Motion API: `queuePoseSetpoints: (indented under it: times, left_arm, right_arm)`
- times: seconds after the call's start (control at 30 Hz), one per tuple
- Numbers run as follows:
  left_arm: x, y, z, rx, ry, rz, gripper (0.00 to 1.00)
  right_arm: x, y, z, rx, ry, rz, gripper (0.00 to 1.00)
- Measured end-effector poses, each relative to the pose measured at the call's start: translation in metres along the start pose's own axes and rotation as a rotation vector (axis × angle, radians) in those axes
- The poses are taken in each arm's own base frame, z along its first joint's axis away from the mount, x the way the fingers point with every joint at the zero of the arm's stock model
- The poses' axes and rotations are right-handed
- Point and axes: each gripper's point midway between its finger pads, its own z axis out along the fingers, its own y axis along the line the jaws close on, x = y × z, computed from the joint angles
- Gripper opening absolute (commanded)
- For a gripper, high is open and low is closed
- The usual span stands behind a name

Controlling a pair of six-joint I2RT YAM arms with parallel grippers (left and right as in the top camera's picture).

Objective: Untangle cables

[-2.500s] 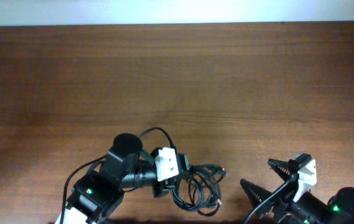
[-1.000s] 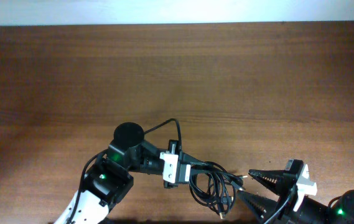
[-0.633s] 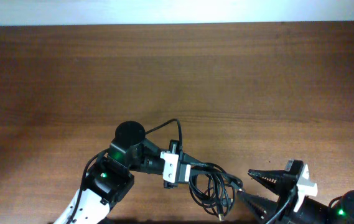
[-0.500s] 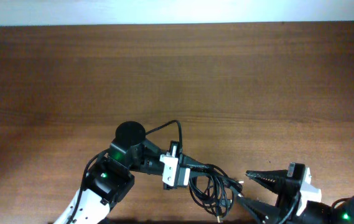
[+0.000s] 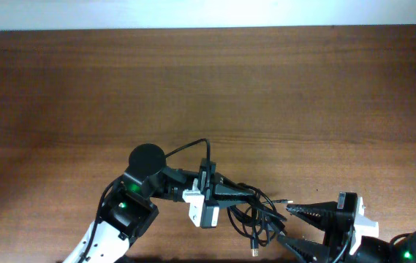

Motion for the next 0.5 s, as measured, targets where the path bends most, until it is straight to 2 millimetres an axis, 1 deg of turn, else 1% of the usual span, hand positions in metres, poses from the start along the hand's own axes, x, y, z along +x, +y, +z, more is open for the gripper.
queuePoseSetpoints:
  times: [0.1, 0.3, 0.33, 0.47, 0.5]
  left_arm:
    - [-0.0005, -0.0007, 0.0000, 0.004, -0.003, 0.000, 0.00]
    - [-0.0012, -0.0012, 0.0000, 0.007, -0.007, 0.001, 0.00]
    - [-0.0013, -0.0012, 0.0000, 0.008, -0.007, 0.001, 0.00]
    - [-0.0020, -0.0007, 0.0000, 0.006, -0.009, 0.007, 0.00]
    - [-0.0021, -0.0007, 0.0000, 0.006, -0.009, 0.008, 0.00]
  right_arm:
    - [0.0001, 0.0000, 0.0000, 0.000, 0.000, 0.001, 0.55]
    - [0.0001, 0.0000, 0.0000, 0.000, 0.000, 0.008, 0.37]
    - [0.0001, 0.0001, 0.0000, 0.000, 0.000, 0.010, 0.33]
    - [0.0003, 0.0005, 0.0000, -0.003, 0.001, 0.014, 0.31]
    - [0.0006, 0.0005, 0.0000, -0.003, 0.002, 0.016, 0.28]
